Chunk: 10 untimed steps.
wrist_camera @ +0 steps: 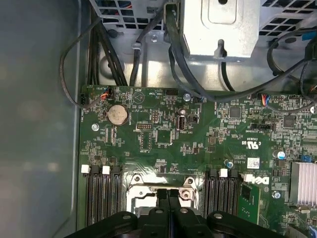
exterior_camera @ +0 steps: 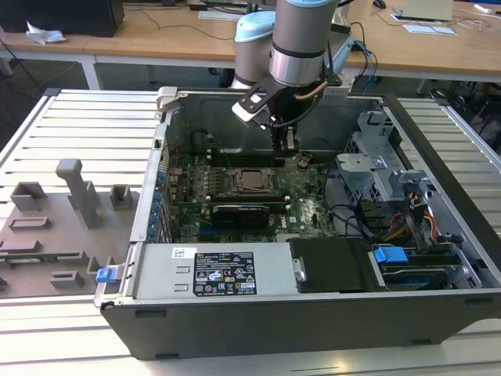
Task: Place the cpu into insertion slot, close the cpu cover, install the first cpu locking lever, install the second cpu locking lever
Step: 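Close the cpu cover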
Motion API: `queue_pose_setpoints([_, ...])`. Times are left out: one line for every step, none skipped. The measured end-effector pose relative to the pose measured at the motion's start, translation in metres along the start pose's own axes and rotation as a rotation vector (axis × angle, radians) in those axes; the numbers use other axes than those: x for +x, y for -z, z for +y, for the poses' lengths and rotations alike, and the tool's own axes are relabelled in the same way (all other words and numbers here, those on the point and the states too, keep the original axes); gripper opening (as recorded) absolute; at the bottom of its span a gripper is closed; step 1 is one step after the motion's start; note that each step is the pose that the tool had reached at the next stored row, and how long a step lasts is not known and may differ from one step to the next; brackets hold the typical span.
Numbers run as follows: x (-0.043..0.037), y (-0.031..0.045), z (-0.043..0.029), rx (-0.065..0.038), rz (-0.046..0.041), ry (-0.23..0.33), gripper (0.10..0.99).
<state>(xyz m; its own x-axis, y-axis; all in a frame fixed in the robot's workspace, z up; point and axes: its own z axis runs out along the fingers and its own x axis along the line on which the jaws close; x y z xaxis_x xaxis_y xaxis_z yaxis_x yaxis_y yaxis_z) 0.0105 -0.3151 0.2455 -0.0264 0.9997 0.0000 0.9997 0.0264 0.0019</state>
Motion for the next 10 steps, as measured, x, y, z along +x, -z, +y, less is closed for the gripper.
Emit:
queue_pose_setpoints([0.0, -0.0012, -0.0014, 0.0, -0.0002, 0.0, 0.106])
queue_pose_setpoints([0.0001, -0.0059, -0.006, 0.0, -0.0001, 0.0, 0.106])
queue_pose_setpoints([0.0002, -0.009, -0.0095, 0.0, -0.0003, 0.0, 0.106])
queue_pose_setpoints([0.0003, -0.0131, -0.0146, 0.0, -0.0003, 0.0, 0.106])
queue_pose_setpoints([0.0005, -0.016, -0.0204, 0.0, -0.0002, 0.0, 0.106])
queue_pose_setpoints([0.0006, -0.0181, -0.0259, 0.0, -0.0002, 0.0, 0.106])
queue_pose_setpoints([0.0007, -0.02, -0.0307, 0.0, -0.0002, 0.0, 0.106])
queue_pose_setpoints([0.001, -0.0238, -0.0399, 0.0, -0.0003, 0.0, 0.106])
queue_pose_setpoints([0.0012, -0.0278, -0.0485, 0.0, -0.0001, 0.0, 0.106])
queue_pose_setpoints([0.0014, -0.0305, -0.0549, 0.0, -0.0003, 0.0, 0.106])
